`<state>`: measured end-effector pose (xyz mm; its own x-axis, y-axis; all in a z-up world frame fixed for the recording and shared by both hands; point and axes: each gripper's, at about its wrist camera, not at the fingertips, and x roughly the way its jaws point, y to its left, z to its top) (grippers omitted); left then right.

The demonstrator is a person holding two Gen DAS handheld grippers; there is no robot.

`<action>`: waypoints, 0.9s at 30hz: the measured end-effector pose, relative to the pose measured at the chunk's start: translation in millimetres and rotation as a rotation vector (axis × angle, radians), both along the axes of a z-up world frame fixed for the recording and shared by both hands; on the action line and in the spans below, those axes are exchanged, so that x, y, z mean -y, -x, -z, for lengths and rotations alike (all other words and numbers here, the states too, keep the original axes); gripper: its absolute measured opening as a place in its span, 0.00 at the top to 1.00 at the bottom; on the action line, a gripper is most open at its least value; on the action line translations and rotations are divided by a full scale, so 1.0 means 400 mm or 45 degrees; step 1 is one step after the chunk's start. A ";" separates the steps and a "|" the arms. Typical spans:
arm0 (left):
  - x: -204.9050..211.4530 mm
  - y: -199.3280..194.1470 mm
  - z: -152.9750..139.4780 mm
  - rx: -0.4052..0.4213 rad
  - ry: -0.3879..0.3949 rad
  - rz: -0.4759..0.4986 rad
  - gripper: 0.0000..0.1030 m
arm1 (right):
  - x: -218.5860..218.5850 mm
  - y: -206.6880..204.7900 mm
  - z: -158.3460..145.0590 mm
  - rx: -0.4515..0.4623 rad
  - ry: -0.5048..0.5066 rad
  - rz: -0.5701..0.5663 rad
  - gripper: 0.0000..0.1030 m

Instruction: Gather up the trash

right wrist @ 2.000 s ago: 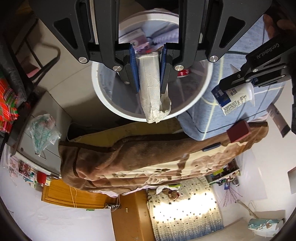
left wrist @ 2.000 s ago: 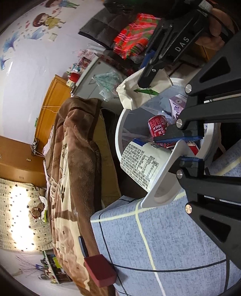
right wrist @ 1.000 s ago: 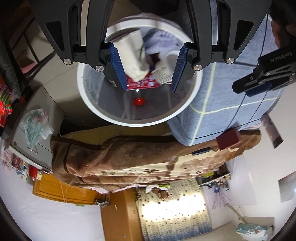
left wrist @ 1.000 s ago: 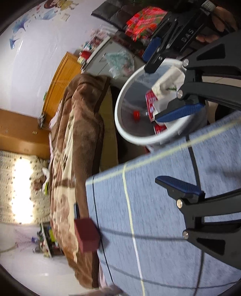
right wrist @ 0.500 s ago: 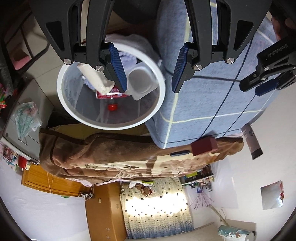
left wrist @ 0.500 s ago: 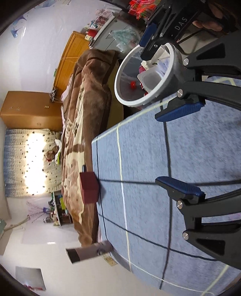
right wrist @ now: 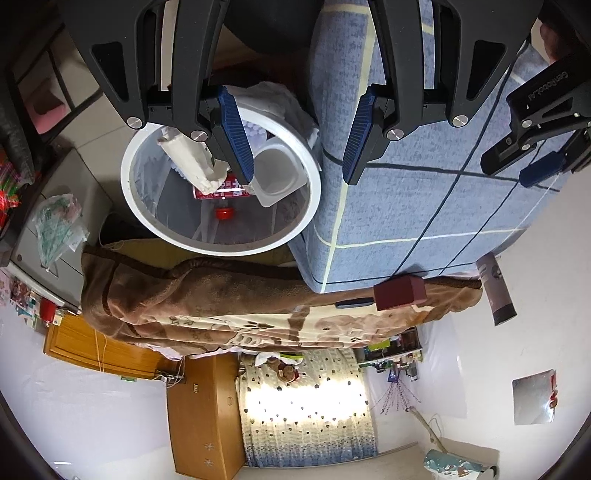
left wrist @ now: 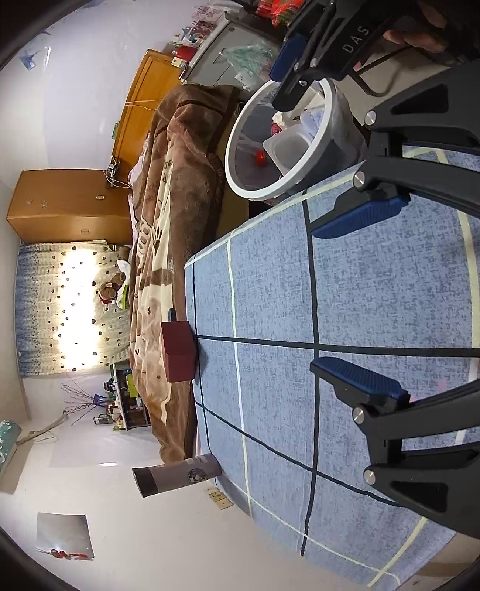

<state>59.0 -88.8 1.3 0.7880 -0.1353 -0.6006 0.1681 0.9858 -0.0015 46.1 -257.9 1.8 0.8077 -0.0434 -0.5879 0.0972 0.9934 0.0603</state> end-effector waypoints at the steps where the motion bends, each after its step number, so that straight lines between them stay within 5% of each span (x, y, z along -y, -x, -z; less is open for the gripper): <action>1: -0.001 0.004 0.002 0.005 0.004 0.004 0.33 | 0.000 0.001 0.001 0.000 0.000 -0.003 0.50; 27: 0.019 0.025 -0.002 0.004 0.010 0.027 0.33 | -0.002 0.014 0.001 0.012 -0.009 0.014 0.50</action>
<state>49.2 -96.3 2.0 0.7869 -0.1564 -0.5970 0.1889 0.9820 -0.0084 40.5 -257.0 1.5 0.8130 -0.0479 -0.5803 0.1073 0.9919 0.0684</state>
